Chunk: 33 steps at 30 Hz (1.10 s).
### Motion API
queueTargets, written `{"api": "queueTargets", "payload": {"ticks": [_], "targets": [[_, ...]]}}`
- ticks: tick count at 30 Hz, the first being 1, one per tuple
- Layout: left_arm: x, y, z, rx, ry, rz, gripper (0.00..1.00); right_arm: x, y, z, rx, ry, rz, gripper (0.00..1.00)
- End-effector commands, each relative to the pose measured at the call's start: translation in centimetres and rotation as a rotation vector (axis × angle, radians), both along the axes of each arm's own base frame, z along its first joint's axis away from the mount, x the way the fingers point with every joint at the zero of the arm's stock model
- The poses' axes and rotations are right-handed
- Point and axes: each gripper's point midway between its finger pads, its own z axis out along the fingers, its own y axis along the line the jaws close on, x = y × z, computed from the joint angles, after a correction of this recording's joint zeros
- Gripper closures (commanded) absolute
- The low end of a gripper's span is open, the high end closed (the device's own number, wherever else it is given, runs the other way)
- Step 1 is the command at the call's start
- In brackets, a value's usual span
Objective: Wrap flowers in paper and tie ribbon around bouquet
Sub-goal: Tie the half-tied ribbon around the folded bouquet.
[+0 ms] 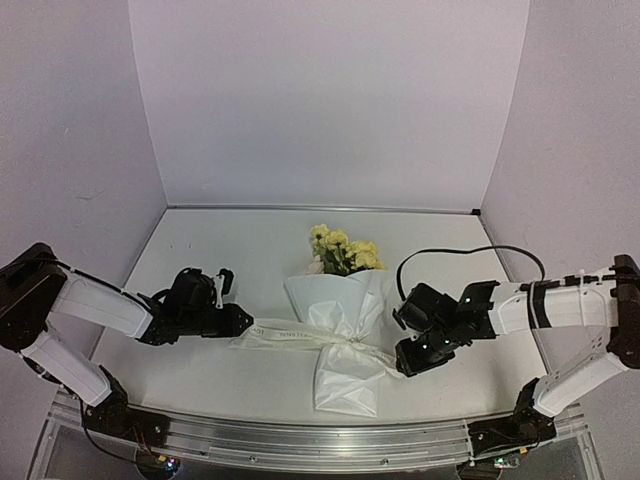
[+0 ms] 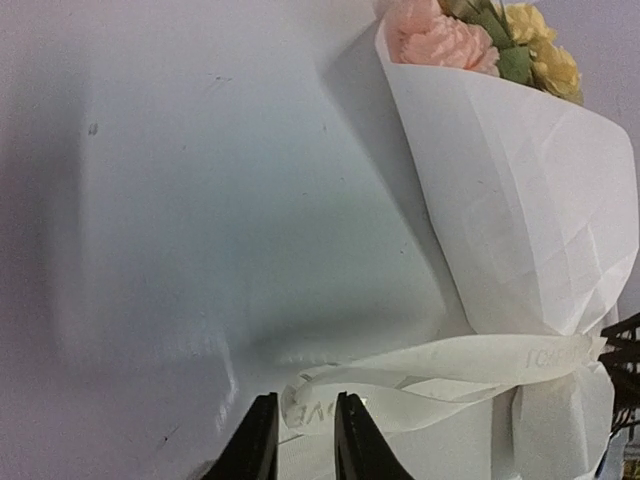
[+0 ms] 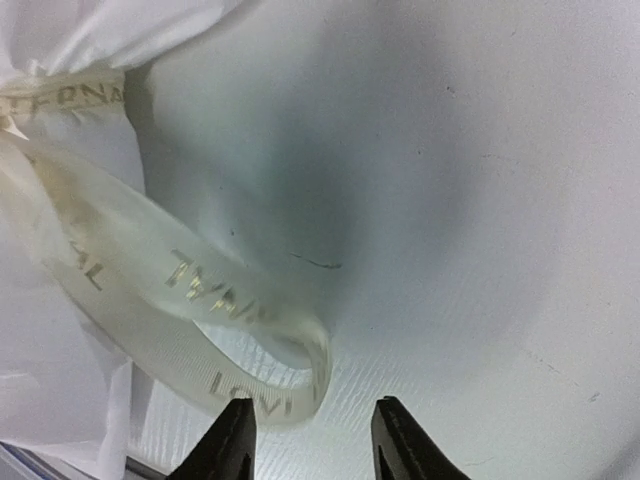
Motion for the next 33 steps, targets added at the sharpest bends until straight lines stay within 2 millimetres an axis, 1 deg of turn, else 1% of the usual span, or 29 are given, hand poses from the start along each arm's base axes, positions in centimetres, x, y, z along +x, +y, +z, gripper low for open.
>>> {"api": "queueTargets", "payload": {"ticks": [1, 3, 5, 7, 9, 12, 14, 16, 18, 23, 25, 27, 30, 33], "targets": [[1.5, -1.6, 4.3, -0.078, -0.119, -0.041, 0.63, 0.7, -0.2, 3.2, 0.015, -0.059, -0.004, 0.53], [1.6, -1.4, 4.8, -0.077, -0.141, -0.03, 0.52, 1.1, 0.0, 4.2, 0.029, -0.081, -0.004, 0.51], [1.8, -1.1, 5.6, -0.075, -0.183, -0.025, 0.47, 1.4, 0.9, 4.8, 0.052, -0.08, 0.003, 0.5], [1.8, -1.0, 6.8, -0.082, -0.232, -0.034, 0.46, 1.3, 2.4, 5.1, 0.09, -0.04, 0.009, 0.51], [1.5, -1.5, 8.3, -0.072, -0.301, -0.065, 0.47, 1.5, 3.9, 5.2, 0.123, -0.006, 0.0, 0.53], [0.2, -3.2, 10.7, -0.066, -0.393, -0.133, 0.4, 2.3, 5.8, 5.2, 0.181, 0.02, -0.046, 0.53], [-0.7, -4.5, 11.3, -0.051, -0.414, -0.187, 0.39, 2.8, 6.4, 4.9, 0.201, 0.033, -0.082, 0.54], [-2.1, -6.7, 11.8, -0.061, -0.416, -0.265, 0.38, 3.1, 6.9, 4.4, 0.22, 0.054, -0.118, 0.55], [-3.3, -8.5, 11.5, -0.085, -0.386, -0.323, 0.38, 3.4, 7.1, 3.9, 0.229, 0.058, -0.148, 0.55], [-6.2, -12.4, 9.6, -0.091, -0.325, -0.442, 0.38, 4.1, 7.3, 2.8, 0.254, 0.061, -0.197, 0.56], [-7.4, -13.8, 8.5, -0.094, -0.288, -0.492, 0.38, 4.2, 7.6, 2.6, 0.265, 0.063, -0.205, 0.58], [-8.2, -15.1, 7.9, -0.106, -0.264, -0.521, 0.38, 4.3, 7.6, 2.3, 0.264, 0.065, -0.21, 0.59], [-8.6, -16.5, 7.6, -0.129, -0.236, -0.537, 0.38, 4.2, 7.4, 1.9, 0.261, 0.066, -0.222, 0.61], [-8.5, -17.4, 6.6, -0.126, -0.197, -0.529, 0.4, 4.2, 7.3, 1.7, 0.265, 0.065, -0.229, 0.64]]}}
